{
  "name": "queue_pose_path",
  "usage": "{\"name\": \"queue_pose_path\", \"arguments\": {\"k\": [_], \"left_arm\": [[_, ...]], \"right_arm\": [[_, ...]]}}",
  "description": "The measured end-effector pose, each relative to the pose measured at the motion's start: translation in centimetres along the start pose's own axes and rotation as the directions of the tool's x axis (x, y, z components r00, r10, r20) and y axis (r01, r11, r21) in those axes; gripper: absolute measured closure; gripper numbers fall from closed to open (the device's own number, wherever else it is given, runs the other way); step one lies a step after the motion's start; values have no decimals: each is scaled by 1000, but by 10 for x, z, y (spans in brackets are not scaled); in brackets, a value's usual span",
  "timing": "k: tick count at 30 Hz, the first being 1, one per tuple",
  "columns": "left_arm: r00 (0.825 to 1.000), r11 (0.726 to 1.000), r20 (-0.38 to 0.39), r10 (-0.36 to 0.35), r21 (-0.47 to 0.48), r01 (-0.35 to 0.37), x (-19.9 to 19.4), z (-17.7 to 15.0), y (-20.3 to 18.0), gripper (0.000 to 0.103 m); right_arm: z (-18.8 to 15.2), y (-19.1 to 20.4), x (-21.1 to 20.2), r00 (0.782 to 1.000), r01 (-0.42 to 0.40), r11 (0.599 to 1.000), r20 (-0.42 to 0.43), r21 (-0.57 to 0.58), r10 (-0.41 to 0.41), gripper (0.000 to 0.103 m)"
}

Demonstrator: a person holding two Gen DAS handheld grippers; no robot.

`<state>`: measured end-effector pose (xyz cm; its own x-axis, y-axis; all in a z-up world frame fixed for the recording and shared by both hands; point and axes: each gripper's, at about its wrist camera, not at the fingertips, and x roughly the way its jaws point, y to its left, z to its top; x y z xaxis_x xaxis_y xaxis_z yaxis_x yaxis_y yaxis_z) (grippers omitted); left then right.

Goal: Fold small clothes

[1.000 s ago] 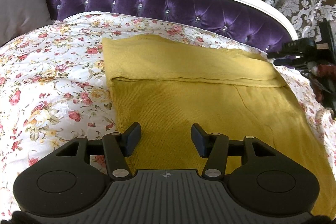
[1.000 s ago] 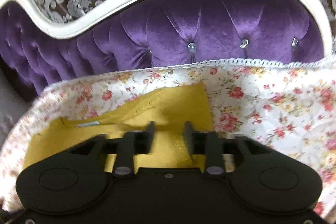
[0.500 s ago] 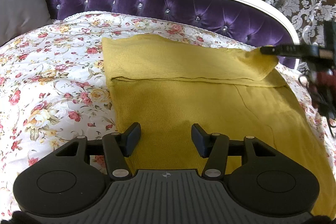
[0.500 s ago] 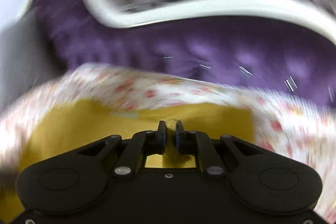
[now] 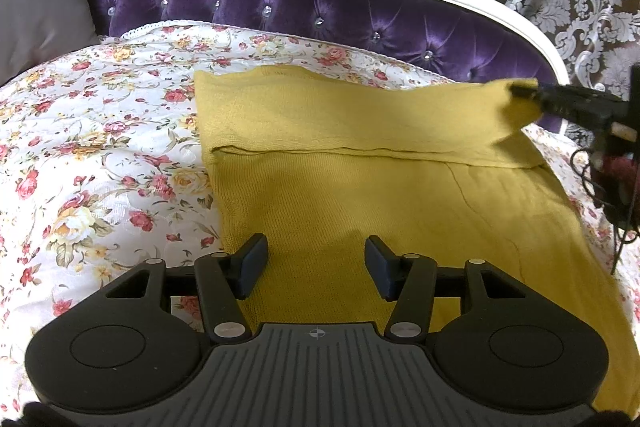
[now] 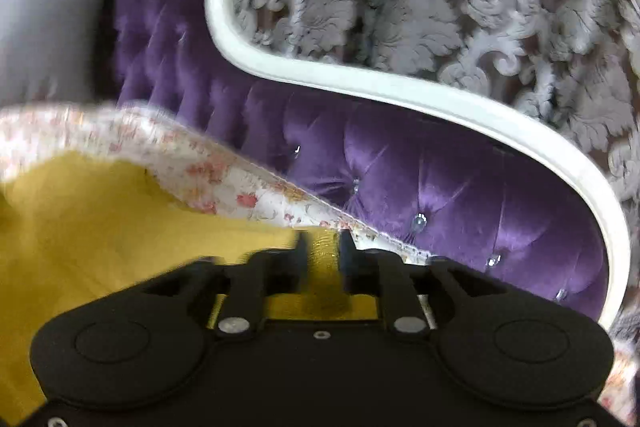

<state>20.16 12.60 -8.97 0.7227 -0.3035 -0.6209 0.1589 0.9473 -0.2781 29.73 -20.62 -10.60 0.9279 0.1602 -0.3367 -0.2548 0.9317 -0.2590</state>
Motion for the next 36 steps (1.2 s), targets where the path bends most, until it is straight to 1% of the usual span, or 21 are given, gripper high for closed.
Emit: {"name": "queue_pose_path", "arguments": {"k": [1,2,3,5,6,8,10,11,13,14,15,17,20,22,27,28,29,30,32,34,36], "left_arm": [[1000,1000,0,1,1,-1,0,0,0,51],[1000,1000,0,0,2,0,0,0,0,51],[1000,1000,2,-1,0,1,0,0,0,51],[1000,1000,2,-6,-7,6,-1,-1,1,51],[1000,1000,1,-6,-8,6,0,0,1,51],[1000,1000,0,-3,-2,3,0,-1,0,50],[1000,1000,-1,-3,0,3,0,-1,-1,49],[1000,1000,0,-5,-2,5,0,-1,0,49],[1000,1000,-1,-7,-5,7,0,0,0,49],[1000,1000,0,-8,-5,8,0,0,1,49],[1000,1000,-1,-8,-5,8,0,0,1,49],[1000,1000,-1,-7,-4,7,0,-1,1,49],[1000,1000,-1,-8,-5,8,0,-1,1,49],[1000,1000,0,-10,-8,10,0,0,1,49],[1000,1000,-1,-12,-10,12,-1,0,1,49],[1000,1000,-1,-12,-10,12,-1,0,1,49],[1000,1000,-1,-12,-10,12,-1,0,1,49],[1000,1000,0,-13,-10,13,-1,0,1,49],[1000,1000,0,-14,-11,14,-1,0,1,49],[1000,1000,0,-13,-12,13,-1,0,1,49],[1000,1000,0,-13,-11,13,-1,0,1,49]], "right_arm": [[-1,-2,15,994,6,1000,-113,0,-6,37],[-5,-7,24,984,15,999,-179,30,-10,45],[-9,-15,27,981,15,996,-195,91,3,47],[-12,-29,23,986,6,976,-161,216,29,48],[-12,-38,21,988,-15,956,-143,294,59,48],[-13,-54,25,985,-55,898,-123,436,120,48],[-15,-69,31,980,-76,828,-110,555,164,48],[-17,-75,35,976,-86,784,-105,614,189,48],[-21,-86,45,973,-81,700,-96,710,210,47],[-21,-90,48,974,-74,684,-96,725,206,47],[-21,-91,51,974,-66,690,-103,721,200,47],[-15,-92,58,971,-42,731,-144,681,190,49],[-10,-90,70,952,-31,767,-214,641,217,56],[-12,-86,74,946,-14,792,-249,611,208,56],[-23,-83,76,937,-8,789,-271,614,220,56],[-23,-83,75,938,-12,790,-266,613,221,61],[-23,-82,73,940,-15,797,-263,603,217,85],[-21,-82,74,940,-22,805,-263,593,220,91],[-16,-79,72,947,-46,821,-236,569,217,91],[-8,-79,64,967,-49,838,-184,543,175,91],[-5,-83,60,978,-31,839,-156,544,137,91]]}}
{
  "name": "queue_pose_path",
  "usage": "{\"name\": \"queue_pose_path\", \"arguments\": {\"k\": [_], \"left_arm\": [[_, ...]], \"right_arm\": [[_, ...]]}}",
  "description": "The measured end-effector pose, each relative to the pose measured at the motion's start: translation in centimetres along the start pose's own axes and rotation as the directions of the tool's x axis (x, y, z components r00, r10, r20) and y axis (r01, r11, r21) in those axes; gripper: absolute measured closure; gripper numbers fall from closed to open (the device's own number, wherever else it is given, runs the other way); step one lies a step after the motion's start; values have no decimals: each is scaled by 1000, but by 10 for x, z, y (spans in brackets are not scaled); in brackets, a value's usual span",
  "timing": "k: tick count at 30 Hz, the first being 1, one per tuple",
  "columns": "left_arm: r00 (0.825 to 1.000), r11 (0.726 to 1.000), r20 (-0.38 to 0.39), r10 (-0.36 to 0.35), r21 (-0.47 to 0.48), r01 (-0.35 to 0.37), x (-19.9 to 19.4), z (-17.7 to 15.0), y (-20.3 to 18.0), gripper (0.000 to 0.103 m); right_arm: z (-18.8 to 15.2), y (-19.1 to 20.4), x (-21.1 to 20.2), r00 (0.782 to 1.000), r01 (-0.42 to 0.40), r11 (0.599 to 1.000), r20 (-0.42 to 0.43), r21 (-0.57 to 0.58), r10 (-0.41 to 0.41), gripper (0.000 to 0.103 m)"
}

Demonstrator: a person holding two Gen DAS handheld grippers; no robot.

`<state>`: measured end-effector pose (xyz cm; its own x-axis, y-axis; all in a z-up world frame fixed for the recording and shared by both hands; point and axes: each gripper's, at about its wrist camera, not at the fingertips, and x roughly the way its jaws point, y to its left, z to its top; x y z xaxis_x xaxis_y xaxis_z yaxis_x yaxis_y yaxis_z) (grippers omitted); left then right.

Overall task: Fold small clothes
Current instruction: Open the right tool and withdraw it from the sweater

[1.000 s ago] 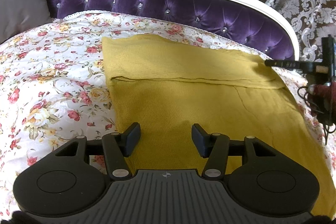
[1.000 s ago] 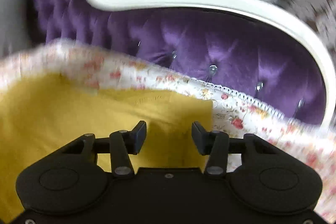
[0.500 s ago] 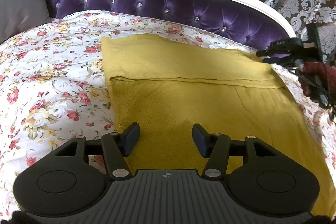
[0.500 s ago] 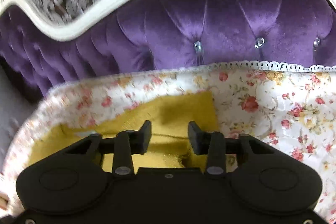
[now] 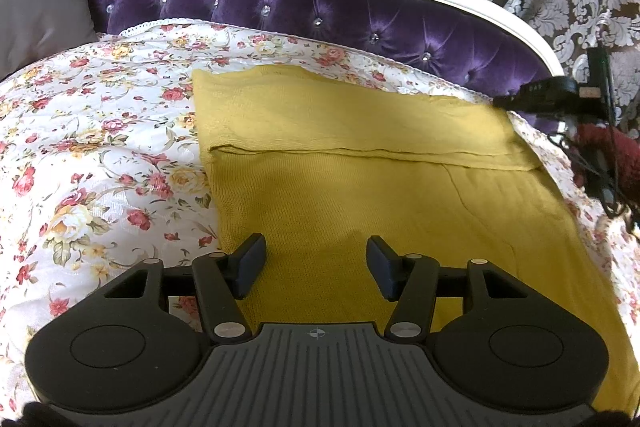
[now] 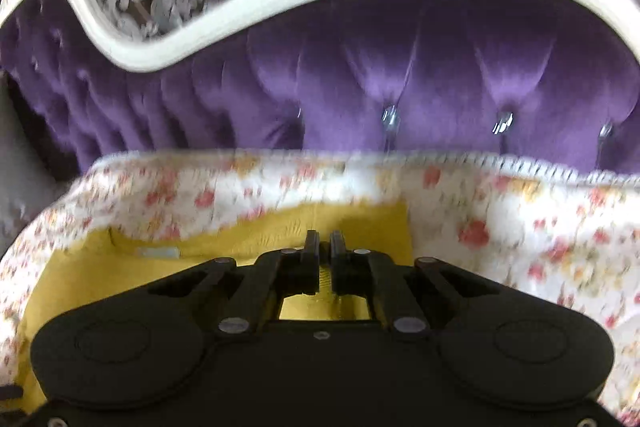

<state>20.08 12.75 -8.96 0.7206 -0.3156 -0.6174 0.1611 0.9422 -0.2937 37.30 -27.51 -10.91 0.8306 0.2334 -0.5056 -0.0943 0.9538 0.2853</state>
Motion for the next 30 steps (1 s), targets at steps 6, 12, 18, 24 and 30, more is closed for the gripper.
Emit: {"name": "queue_pose_path", "arguments": {"k": [6,12,18,24,30], "left_arm": [[1000,1000,0,-1,-2,1,0,0,0,49],[1000,1000,-3,2,10,-2,1,1,-1,46],[1000,996,-26,16,94,-13,6,1,-15,28],[996,979,-59,61,196,-48,14,0,-32,12],[997,988,-46,61,144,-54,-3,4,-33,12]], "right_arm": [[-6,-3,22,994,82,996,-64,-37,-84,83],[-18,2,-8,997,68,998,39,-8,-68,34],[-39,21,-55,998,32,999,59,-32,-30,6],[-70,33,-112,997,-5,1000,79,-23,7,0],[-104,51,-151,998,-7,999,67,-34,9,0]]}}
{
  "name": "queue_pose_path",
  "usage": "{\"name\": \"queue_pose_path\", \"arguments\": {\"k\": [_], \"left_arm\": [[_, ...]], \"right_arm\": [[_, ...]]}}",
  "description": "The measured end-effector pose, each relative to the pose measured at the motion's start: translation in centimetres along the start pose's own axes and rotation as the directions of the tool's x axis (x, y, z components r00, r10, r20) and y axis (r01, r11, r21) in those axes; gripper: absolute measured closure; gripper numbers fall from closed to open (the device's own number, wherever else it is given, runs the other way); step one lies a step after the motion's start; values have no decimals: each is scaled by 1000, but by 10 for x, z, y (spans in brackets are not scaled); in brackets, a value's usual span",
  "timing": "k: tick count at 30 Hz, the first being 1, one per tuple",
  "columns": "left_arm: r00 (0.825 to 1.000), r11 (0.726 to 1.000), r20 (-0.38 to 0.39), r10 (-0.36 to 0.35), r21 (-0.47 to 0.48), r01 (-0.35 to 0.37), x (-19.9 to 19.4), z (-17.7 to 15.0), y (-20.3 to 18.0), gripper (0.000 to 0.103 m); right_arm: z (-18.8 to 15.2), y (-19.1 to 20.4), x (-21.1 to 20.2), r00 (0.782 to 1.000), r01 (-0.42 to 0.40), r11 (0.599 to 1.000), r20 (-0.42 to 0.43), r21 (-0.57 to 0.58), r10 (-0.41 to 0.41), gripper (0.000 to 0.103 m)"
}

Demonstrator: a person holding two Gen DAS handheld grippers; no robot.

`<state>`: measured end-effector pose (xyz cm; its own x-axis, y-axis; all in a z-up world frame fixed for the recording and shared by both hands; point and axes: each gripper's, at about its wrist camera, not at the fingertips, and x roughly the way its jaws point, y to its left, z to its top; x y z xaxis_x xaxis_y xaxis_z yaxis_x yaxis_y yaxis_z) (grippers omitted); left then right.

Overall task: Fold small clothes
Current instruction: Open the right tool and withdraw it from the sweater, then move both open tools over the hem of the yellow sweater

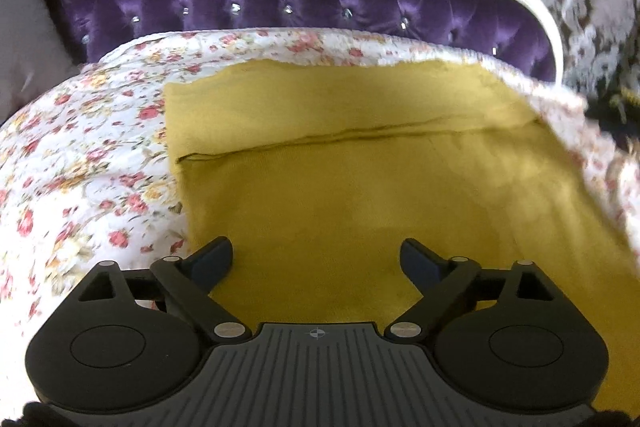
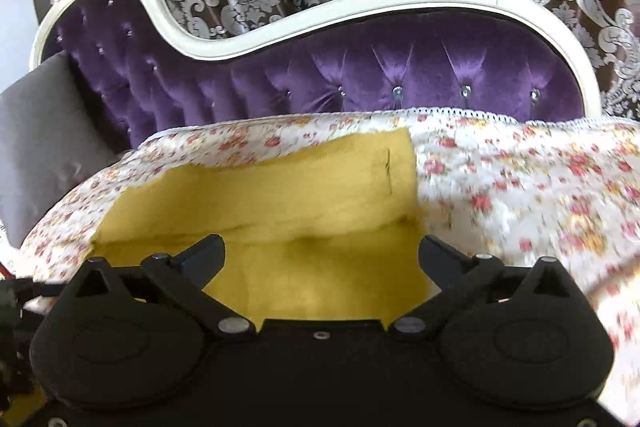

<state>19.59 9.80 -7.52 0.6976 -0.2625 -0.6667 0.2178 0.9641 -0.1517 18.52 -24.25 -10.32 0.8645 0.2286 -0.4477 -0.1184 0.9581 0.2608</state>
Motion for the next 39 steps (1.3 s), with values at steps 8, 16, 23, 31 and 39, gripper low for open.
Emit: {"name": "queue_pose_path", "arguments": {"k": [8,16,23,31,39], "left_arm": [[999,999,49,6,-40,-4,-65,-23,3,12],[998,995,55,14,-100,-9,-105,-61,4,12],[998,993,63,15,-121,-7,-129,-89,-3,12],[999,991,38,-29,-126,33,-131,-106,-11,12],[999,995,25,-32,-97,34,-133,-122,-18,12]], "right_arm": [[-44,13,-49,1000,-30,998,-1,58,30,0],[-82,13,-79,999,-18,991,-23,132,22,0],[-100,14,-102,1000,19,991,-19,132,-17,0],[-119,8,-112,999,40,985,-29,168,-36,0],[-132,4,-116,998,52,983,-50,178,-43,0]]}}
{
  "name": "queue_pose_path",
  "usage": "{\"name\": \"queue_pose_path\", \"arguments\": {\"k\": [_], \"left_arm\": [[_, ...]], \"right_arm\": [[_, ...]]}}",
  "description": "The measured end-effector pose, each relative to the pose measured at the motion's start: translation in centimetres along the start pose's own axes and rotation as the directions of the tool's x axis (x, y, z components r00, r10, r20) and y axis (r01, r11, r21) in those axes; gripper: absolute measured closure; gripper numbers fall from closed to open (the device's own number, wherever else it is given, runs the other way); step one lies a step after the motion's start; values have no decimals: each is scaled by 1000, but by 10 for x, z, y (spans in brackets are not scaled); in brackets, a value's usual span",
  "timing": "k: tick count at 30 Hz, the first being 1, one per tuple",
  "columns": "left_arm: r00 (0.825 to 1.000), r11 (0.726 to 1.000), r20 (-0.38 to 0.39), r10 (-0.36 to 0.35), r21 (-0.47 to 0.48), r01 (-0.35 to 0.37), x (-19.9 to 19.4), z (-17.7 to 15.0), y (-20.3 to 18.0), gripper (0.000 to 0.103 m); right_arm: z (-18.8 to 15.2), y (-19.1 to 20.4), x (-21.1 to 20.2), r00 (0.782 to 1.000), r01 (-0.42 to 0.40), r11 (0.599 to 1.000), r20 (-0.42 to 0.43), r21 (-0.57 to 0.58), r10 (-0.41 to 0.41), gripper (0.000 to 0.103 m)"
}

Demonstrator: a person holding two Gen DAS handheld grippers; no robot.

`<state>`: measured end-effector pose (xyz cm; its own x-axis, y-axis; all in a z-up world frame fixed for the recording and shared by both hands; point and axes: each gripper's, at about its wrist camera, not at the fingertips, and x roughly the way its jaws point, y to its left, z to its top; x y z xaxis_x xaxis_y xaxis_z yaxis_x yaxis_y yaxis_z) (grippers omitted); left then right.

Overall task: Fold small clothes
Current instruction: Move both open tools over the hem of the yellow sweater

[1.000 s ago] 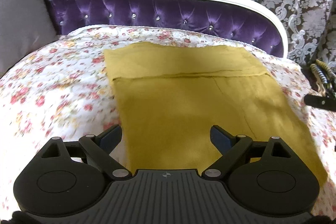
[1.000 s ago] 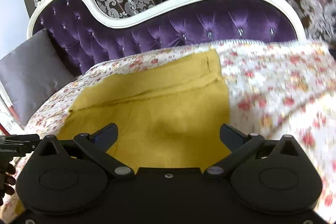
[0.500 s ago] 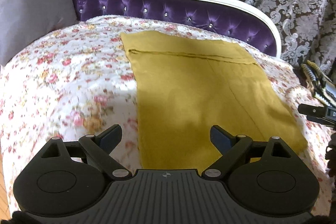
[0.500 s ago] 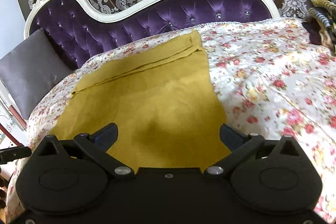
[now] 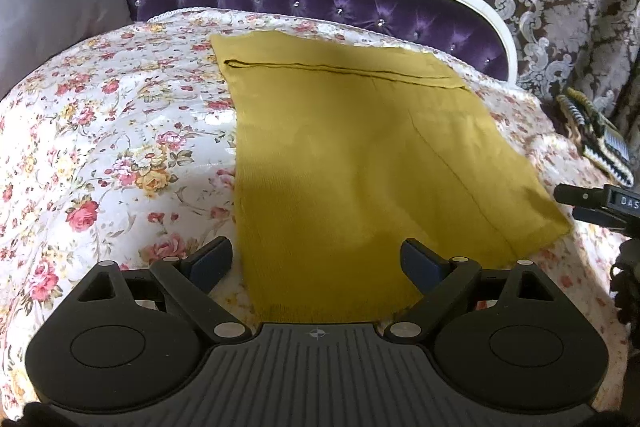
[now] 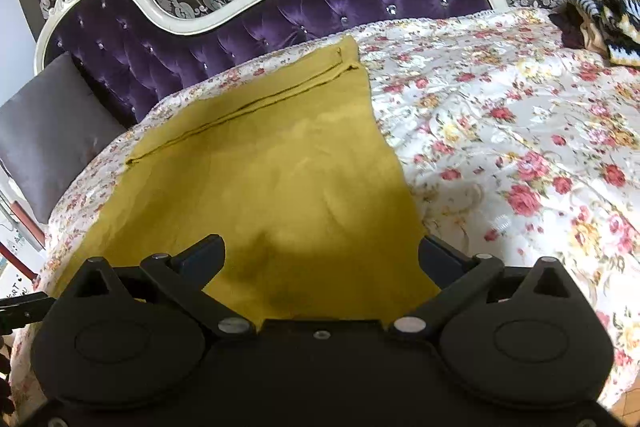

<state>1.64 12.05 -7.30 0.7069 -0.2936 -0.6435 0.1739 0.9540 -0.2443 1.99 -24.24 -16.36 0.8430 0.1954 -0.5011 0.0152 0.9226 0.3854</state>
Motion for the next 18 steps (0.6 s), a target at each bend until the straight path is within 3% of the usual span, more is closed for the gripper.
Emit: {"name": "queue_pose_path", "arguments": {"k": [12,18], "left_arm": [[1000,999,8,0,37,0,4,-5,-4,5],[1000,1000,9,-4,29,4,4,-6,-3,5]], "right_arm": [[-7,-20,6,1000,19,998,-22,62,-18,0],[-8,-49,11,996,-62,979,-49,195,73,0]]}}
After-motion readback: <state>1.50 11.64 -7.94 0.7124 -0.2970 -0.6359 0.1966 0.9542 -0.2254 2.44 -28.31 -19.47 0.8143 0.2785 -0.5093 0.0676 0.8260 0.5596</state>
